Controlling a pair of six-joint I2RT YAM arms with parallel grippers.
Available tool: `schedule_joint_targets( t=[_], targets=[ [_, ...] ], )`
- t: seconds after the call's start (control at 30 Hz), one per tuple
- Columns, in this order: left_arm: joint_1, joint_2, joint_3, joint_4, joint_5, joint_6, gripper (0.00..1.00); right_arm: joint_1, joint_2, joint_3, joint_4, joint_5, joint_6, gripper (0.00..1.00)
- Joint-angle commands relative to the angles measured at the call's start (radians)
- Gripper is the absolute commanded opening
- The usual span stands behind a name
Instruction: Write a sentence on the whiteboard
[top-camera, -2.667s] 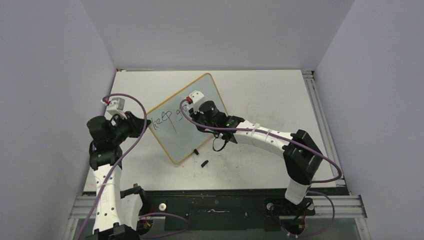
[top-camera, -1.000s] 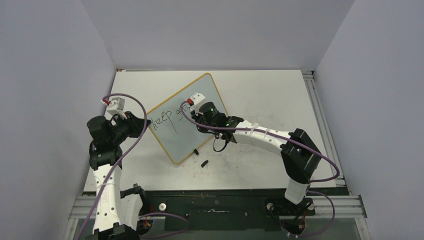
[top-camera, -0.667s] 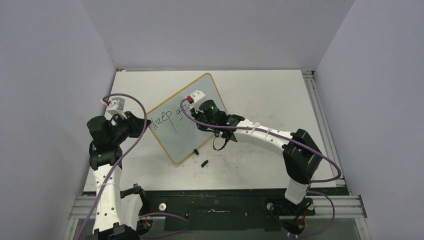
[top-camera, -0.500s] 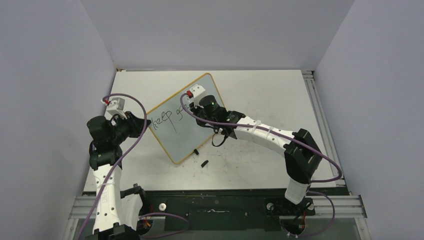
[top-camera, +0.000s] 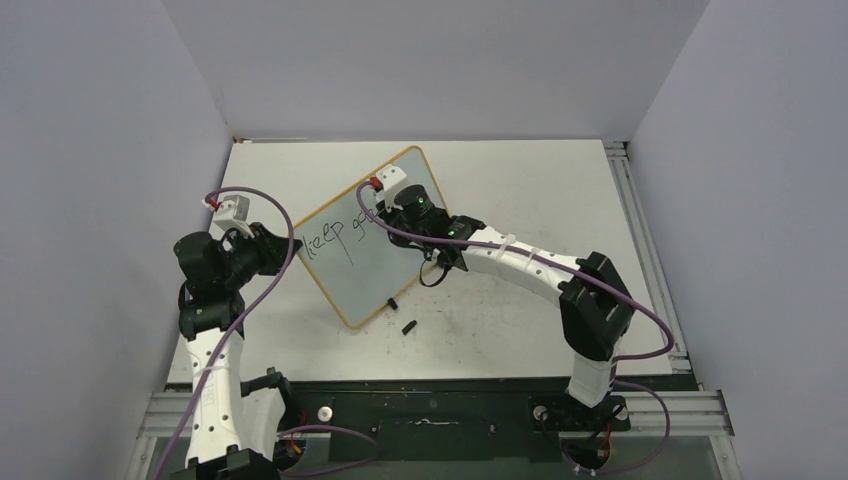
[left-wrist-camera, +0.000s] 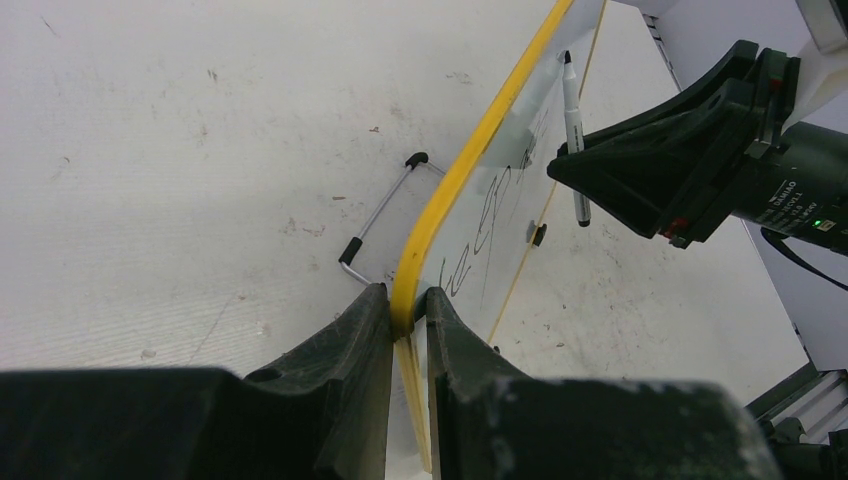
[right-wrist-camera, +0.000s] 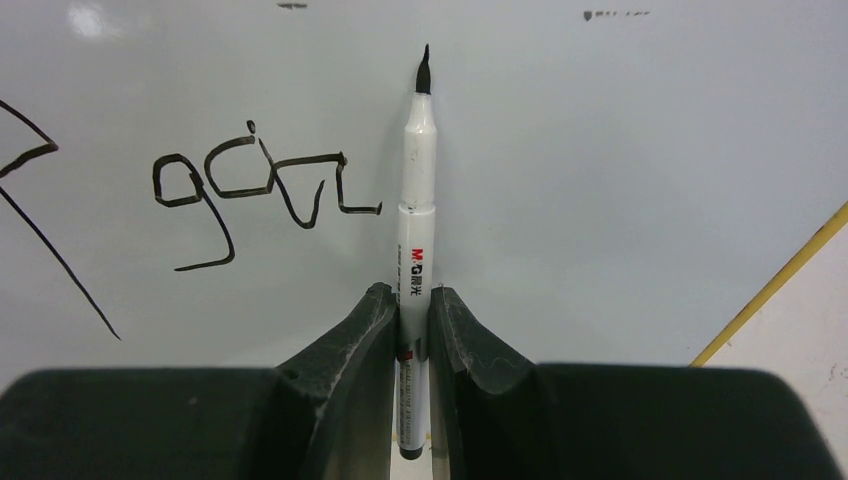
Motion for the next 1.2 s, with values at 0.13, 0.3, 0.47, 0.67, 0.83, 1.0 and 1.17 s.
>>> schedule_joint_targets(
  t=[0.13,0.3,0.47,0.67,0.83,1.0,1.17],
  targets=[
    [0.008,-0.002,0.03,0.014,-0.02,0.013,0.0,-0.006,0.016,0.037,-0.028,-0.019,-0.006,0.05],
    [0.008,-0.002,0.03,0.016,-0.018,0.013,0.0,-0.004,0.007,0.005,-0.035,-0.024,-0.002,0.05],
    [0.008,-0.003,0.03,0.016,-0.019,0.013,0.0,-0.003,-0.003,-0.027,-0.04,-0.03,0.005,0.05],
    [0.008,-0.002,0.03,0.017,-0.019,0.013,0.0,0.002,-0.014,-0.065,-0.04,-0.032,0.013,0.05],
    [0.008,-0.002,0.03,0.017,-0.019,0.013,0.0,0.003,-0.019,-0.082,-0.04,-0.032,0.019,0.05],
    [0.008,-0.003,0.03,0.016,-0.021,0.013,0.0,0.004,-0.022,-0.09,-0.045,-0.026,0.019,0.05],
    [0.009,-0.002,0.03,0.016,-0.021,0.013,0.0,-0.003,-0.026,-0.087,-0.046,-0.014,0.019,0.05]
  ],
)
